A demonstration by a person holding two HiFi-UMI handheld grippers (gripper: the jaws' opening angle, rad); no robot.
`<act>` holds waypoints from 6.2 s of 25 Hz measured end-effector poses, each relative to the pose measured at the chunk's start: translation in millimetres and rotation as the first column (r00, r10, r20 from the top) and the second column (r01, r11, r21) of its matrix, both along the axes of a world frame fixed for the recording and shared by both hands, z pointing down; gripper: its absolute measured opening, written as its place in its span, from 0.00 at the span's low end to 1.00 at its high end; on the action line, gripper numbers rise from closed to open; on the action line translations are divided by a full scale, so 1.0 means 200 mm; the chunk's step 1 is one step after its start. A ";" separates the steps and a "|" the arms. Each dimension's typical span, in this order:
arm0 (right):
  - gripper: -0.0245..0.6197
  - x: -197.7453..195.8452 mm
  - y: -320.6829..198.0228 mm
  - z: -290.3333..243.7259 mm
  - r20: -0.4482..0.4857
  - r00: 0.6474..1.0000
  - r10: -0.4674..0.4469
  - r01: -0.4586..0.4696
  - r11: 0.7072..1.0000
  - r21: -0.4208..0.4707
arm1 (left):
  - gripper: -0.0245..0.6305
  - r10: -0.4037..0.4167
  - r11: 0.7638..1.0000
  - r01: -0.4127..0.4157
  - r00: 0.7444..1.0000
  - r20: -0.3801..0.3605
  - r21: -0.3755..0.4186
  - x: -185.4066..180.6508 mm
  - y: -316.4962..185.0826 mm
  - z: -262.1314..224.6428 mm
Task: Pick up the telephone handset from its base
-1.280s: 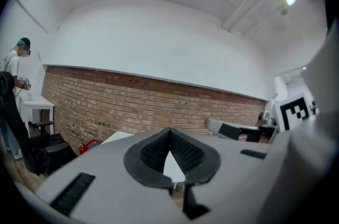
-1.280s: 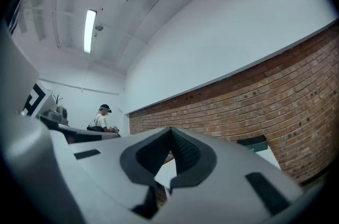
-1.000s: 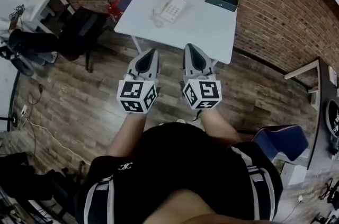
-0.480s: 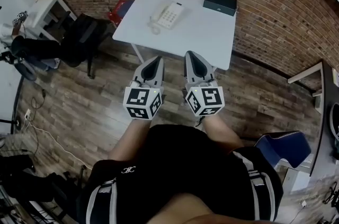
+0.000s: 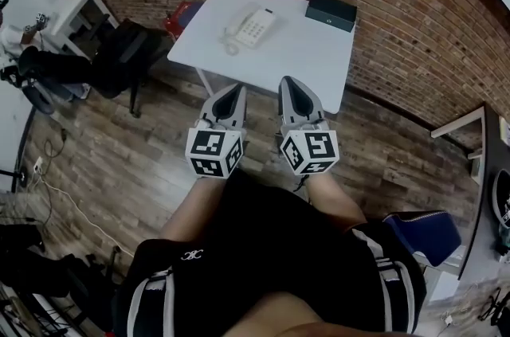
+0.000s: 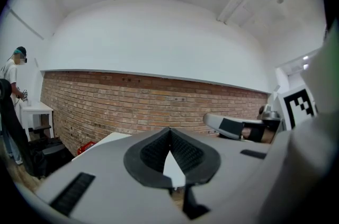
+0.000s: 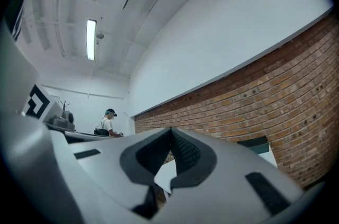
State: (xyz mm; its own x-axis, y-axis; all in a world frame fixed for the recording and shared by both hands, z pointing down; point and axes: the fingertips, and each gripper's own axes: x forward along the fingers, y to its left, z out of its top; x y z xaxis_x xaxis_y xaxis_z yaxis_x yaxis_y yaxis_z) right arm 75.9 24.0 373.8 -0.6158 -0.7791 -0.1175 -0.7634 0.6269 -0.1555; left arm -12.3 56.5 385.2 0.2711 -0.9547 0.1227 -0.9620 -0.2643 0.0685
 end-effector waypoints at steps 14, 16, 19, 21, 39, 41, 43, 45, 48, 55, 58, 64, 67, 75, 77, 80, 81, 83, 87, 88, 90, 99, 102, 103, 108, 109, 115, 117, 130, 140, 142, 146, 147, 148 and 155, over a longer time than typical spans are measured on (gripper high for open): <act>0.04 -0.07 -0.33 0.03 -0.001 0.999 0.038 -0.038 0.999 0.015 | 0.04 0.040 0.999 -0.040 0.999 0.003 0.014 -0.06 -0.38 0.05; 0.04 -0.09 -0.41 0.04 -0.002 0.999 0.050 -0.050 0.999 0.012 | 0.04 0.047 0.999 -0.047 0.999 -0.004 0.005 -0.09 -0.46 0.06; 0.04 -0.13 -0.55 0.05 -0.009 0.997 0.075 -0.075 0.997 0.006 | 0.04 0.053 0.999 -0.053 0.999 -0.009 0.009 -0.14 -0.60 0.06; 0.04 -0.17 -0.64 0.04 -0.009 0.996 0.090 -0.090 0.996 0.006 | 0.04 0.056 0.998 -0.056 0.998 -0.008 0.006 -0.19 -0.70 0.05; 0.04 -0.57 -1.38 0.02 -0.044 0.984 0.173 -0.174 0.984 -0.031 | 0.04 0.121 0.990 -0.124 0.992 -0.036 -0.068 -0.61 -1.54 0.08; 0.04 -0.60 -1.46 0.05 -0.049 0.981 0.187 -0.189 0.981 -0.042 | 0.04 0.134 0.987 -0.137 0.990 -0.042 -0.085 -0.65 -1.63 0.11; 0.04 -0.63 -1.54 0.07 -0.054 0.977 0.204 -0.207 0.977 -0.051 | 0.04 0.155 0.982 -0.158 0.987 -0.042 -0.106 -0.68 -1.71 0.15; 0.04 -0.64 -1.61 0.08 -0.058 0.974 0.220 -0.223 0.973 -0.054 | 0.04 0.177 0.975 -0.179 0.984 -0.034 -0.129 -0.70 -1.79 0.20; 0.04 -0.64 -1.70 0.11 -0.065 0.970 0.233 -0.237 0.970 -0.060 | 0.04 0.185 0.970 -0.186 0.983 -0.020 -0.158 -0.72 -1.92 0.27; 0.04 -0.59 -1.86 0.14 -0.085 0.973 0.216 -0.223 0.971 -0.082 | 0.04 0.198 0.947 -0.190 0.980 0.008 -0.260 -0.69 -2.11 0.48; 0.04 -0.58 -1.91 0.15 -0.104 0.974 0.202 -0.210 0.975 -0.077 | 0.04 0.194 0.939 -0.178 0.981 0.025 -0.294 -0.70 -2.17 0.57; 0.04 -0.51 -1.99 0.22 -0.138 0.967 0.213 -0.228 0.968 -0.101 | 0.12 0.273 0.896 -0.205 0.954 0.124 -0.394 -0.69 -2.29 0.81; 0.04 -0.47 -2.02 0.24 -0.142 0.963 0.229 -0.245 0.963 -0.112 | 0.24 0.283 0.876 -0.196 0.949 0.142 -0.441 -0.72 -2.36 0.92; 0.04 -0.34 -2.02 0.30 -0.170 0.938 0.300 -0.325 0.935 -0.143 | 0.36 0.319 0.800 -0.166 0.931 0.176 -0.576 -0.77 -2.52 1.24; 0.04 -0.28 -2.01 0.30 -0.177 0.929 0.326 -0.352 0.924 -0.147 | 0.37 0.322 0.785 -0.147 0.927 0.193 -0.602 -0.77 -2.55 1.29; 0.04 -0.21 -2.00 0.32 -0.185 0.915 0.359 -0.387 0.909 -0.154 | 0.37 0.328 0.758 -0.138 0.926 0.189 -0.638 -0.77 -2.57 1.36; 0.04 -0.19 -1.99 0.32 -0.188 0.910 0.370 -0.400 0.903 -0.157 | 0.37 0.336 0.750 -0.142 0.923 0.187 -0.646 -0.76 -2.57 1.37; 0.04 -0.15 -1.99 0.33 -0.195 0.899 0.392 -0.424 0.891 -0.164 | 0.37 0.353 0.738 -0.143 0.915 0.196 -0.660 -0.75 -2.57 1.39; 0.04 -0.09 -1.97 0.35 -0.211 0.882 0.421 -0.458 0.872 -0.174 | 0.37 0.354 0.723 -0.109 0.907 0.230 -0.683 -0.76 -2.58 1.45; 0.04 -0.08 -1.97 0.36 -0.214 0.880 0.425 -0.463 0.869 -0.176 | 0.37 0.346 0.723 -0.096 0.908 0.238 -0.684 -0.76 -2.58 1.46; 0.04 -0.06 -1.96 0.36 -0.218 0.876 0.430 -0.469 0.864 -0.181 | 0.33 0.334 0.722 -0.082 0.911 0.242 -0.687 -0.77 -2.59 1.47; 0.04 -0.01 -1.94 0.34 -0.222 0.872 0.435 -0.474 0.864 -0.169 | 0.31 0.305 0.730 -0.076 0.925 0.225 -0.679 -0.78 -2.58 1.41; 0.04 -0.01 -1.93 0.33 -0.215 0.875 0.433 -0.469 0.868 -0.165 | 0.31 0.268 0.772 -0.059 0.933 0.239 -0.633 -0.79 -2.59 1.34; 0.04 -0.01 -1.93 0.33 -0.213 0.877 0.431 -0.467 0.869 -0.165 | 0.31 0.257 0.784 -0.055 0.935 0.242 -0.618 -0.79 -2.59 1.31; 0.04 -0.03 -1.94 0.32 -0.198 0.893 0.405 -0.437 0.884 -0.162 | 0.31 0.216 0.829 -0.059 0.951 0.222 -0.556 -0.80 -2.56 1.16; 0.04 -0.04 -1.95 0.31 -0.193 0.897 0.398 -0.429 0.889 -0.161 | 0.31 0.209 0.840 -0.060 0.953 0.218 -0.539 -0.81 -2.55 1.12; 0.04 -0.10 -1.97 0.28 -0.158 0.924 0.348 -0.370 0.918 -0.139 | 0.31 0.171 0.906 -0.070 0.963 0.210 -0.418 -0.78 -2.52 0.82; 0.04 -0.12 -1.97 0.27 -0.148 0.932 0.330 -0.350 0.927 -0.136 | 0.31 0.159 0.924 -0.073 0.966 0.204 -0.376 -0.77 -2.50 0.72; 0.03 -0.26 -2.01 0.18 -0.079 0.959 0.271 -0.275 0.960 -0.055 | 0.31 0.100 0.981 -0.078 0.988 0.116 -0.180 -0.65 -2.25 0.23; 0.03 -0.36 -2.00 0.22 -0.102 0.971 0.217 -0.225 0.972 -0.069 | 0.31 0.088 0.981 -0.075 0.994 0.067 -0.177 -0.56 -2.16 0.26; 0.03 -0.37 -2.01 0.22 -0.105 0.971 0.215 -0.224 0.972 -0.074 | 0.31 0.083 0.982 -0.070 0.994 0.067 -0.177 -0.56 -2.16 0.26; 0.03 -0.37 -2.01 0.23 -0.102 0.971 0.216 -0.224 0.971 -0.080 | 0.31 0.083 0.982 -0.069 0.994 0.074 -0.175 -0.56 -2.16 0.27; 0.03 -0.37 -2.01 0.23 -0.103 0.971 0.216 -0.224 0.971 -0.080 | 0.31 0.085 0.982 -0.071 0.993 0.076 -0.175 -0.56 -2.16 0.27; 0.04 -0.37 -2.01 0.23 -0.103 0.971 0.216 -0.224 0.971 -0.081 | 0.31 0.088 0.982 -0.073 0.993 0.078 -0.175 -0.55 -2.16 0.27; 0.04 -0.36 -2.02 0.24 -0.106 0.971 0.213 -0.222 0.971 -0.087 | 0.31 0.094 0.981 -0.076 0.991 0.097 -0.176 -0.55 -2.17 0.28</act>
State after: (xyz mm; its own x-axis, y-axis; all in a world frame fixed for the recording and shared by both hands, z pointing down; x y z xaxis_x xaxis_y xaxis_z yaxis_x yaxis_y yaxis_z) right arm 3.2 -380.9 422.1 -0.4348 -0.9004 0.0166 -0.8941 0.4295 -0.1270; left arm -121.3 -377.2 440.8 0.3272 -0.8909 0.3151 -0.9408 -0.3384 0.0201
